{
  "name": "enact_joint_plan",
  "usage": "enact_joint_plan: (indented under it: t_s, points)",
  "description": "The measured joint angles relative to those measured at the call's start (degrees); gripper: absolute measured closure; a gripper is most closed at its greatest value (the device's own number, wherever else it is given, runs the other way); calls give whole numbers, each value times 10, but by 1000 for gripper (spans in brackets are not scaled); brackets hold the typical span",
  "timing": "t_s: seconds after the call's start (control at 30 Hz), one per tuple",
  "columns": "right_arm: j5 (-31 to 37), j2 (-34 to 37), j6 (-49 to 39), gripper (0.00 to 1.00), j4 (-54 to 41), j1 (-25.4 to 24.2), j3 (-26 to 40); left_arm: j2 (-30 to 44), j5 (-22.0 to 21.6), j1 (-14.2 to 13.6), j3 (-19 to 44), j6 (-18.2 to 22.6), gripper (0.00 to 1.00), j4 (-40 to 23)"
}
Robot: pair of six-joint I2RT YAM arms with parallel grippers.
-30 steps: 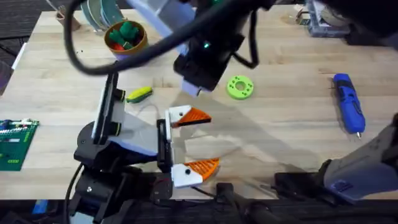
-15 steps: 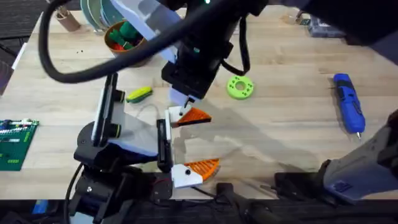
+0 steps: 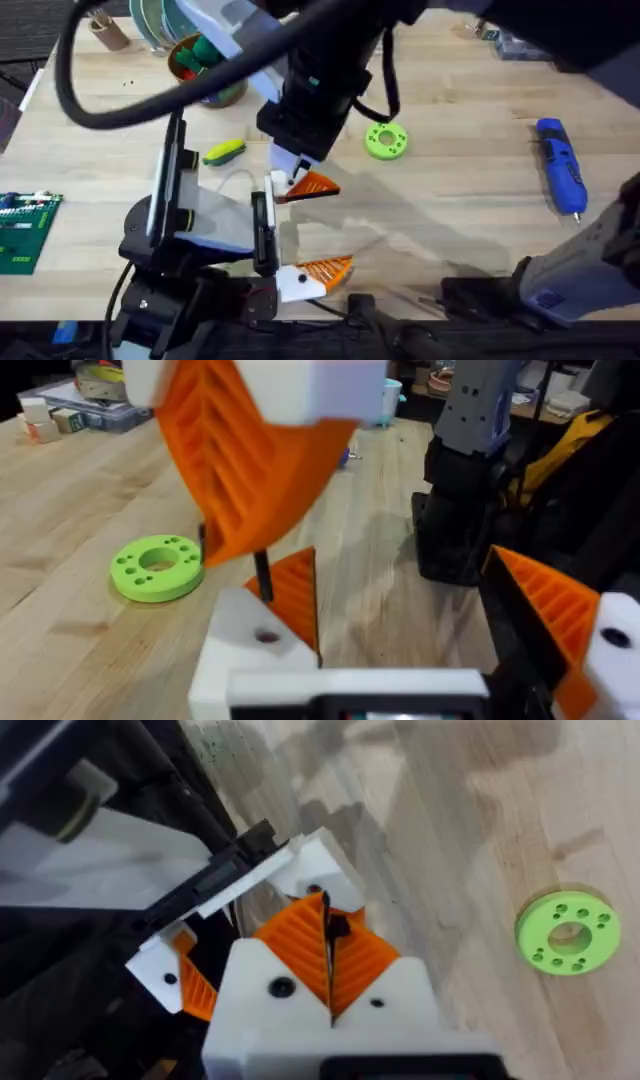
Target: Pick up the gripper from the table and insert it into the empty holder that is missing its gripper. Then pick up a screw, insert it into the mounting hole, and use the screwdriver to tighten it. Finally, clean up the table by picking up the vegetable and placing it into the bucket.
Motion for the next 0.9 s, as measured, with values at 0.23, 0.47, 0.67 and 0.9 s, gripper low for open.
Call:
enact_joint_plan:
  t_s: [0.23, 0.47, 0.67, 0.9]
  points:
    - [-3, 26, 0, 980, 1, 5, 0, 0, 0, 0, 0, 1, 8, 0]
    - [-3, 29, 0, 980, 3, 7, 0, 0, 0, 0, 0, 1, 9, 0]
    - [-3, 30, 0, 980, 3, 10, 0, 0, 0, 0, 0, 1, 7, 0]
    - [0, 43, 0, 980, 3, 20, 0, 0, 0, 0, 0, 1, 8, 0]
